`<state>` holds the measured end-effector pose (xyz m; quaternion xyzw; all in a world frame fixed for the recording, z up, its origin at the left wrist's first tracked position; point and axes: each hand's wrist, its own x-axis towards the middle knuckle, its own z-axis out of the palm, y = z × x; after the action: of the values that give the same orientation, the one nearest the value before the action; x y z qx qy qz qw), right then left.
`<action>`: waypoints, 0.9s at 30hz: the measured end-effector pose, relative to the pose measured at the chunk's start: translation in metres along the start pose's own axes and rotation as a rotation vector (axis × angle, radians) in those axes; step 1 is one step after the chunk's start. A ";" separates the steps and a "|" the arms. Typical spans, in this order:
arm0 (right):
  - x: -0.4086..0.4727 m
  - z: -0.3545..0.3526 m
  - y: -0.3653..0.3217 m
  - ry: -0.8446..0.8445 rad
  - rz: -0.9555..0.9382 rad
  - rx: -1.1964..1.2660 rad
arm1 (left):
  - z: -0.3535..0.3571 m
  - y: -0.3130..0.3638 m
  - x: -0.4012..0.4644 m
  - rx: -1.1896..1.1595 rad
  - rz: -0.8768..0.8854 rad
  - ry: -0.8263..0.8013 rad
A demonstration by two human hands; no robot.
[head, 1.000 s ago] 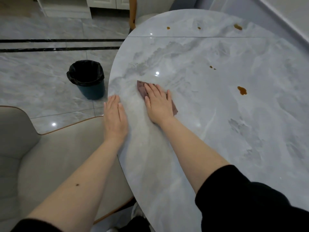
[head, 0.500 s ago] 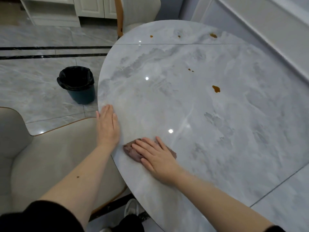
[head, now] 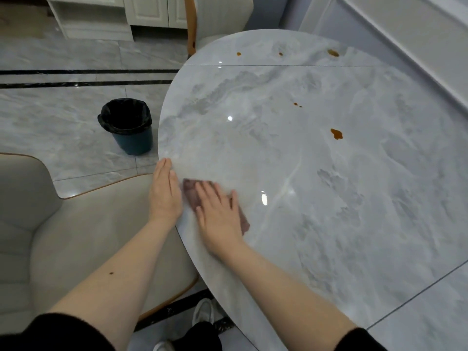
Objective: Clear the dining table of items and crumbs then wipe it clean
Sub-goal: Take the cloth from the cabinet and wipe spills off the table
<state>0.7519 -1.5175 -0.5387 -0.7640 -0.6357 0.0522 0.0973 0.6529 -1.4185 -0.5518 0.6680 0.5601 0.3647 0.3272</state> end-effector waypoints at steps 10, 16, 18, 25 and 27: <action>0.106 -0.016 0.083 -0.004 0.244 -0.044 | 0.017 -0.007 0.025 0.042 -0.066 0.016; 0.171 -0.004 0.049 -0.025 0.211 -0.029 | 0.016 -0.012 0.025 -0.032 -0.096 0.014; 0.180 0.000 0.031 -0.043 0.127 -0.014 | 0.015 -0.009 0.023 -0.073 -0.110 0.017; 0.147 0.008 0.002 -0.056 -0.116 0.004 | 0.009 -0.013 0.022 -0.191 -0.181 0.006; 0.128 0.007 0.000 -0.068 -0.141 0.005 | 0.004 -0.018 0.022 -0.270 -0.210 -0.005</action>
<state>0.7746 -1.3912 -0.5401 -0.7149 -0.6907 0.0727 0.0808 0.6492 -1.3943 -0.5664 0.5569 0.5719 0.3986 0.4516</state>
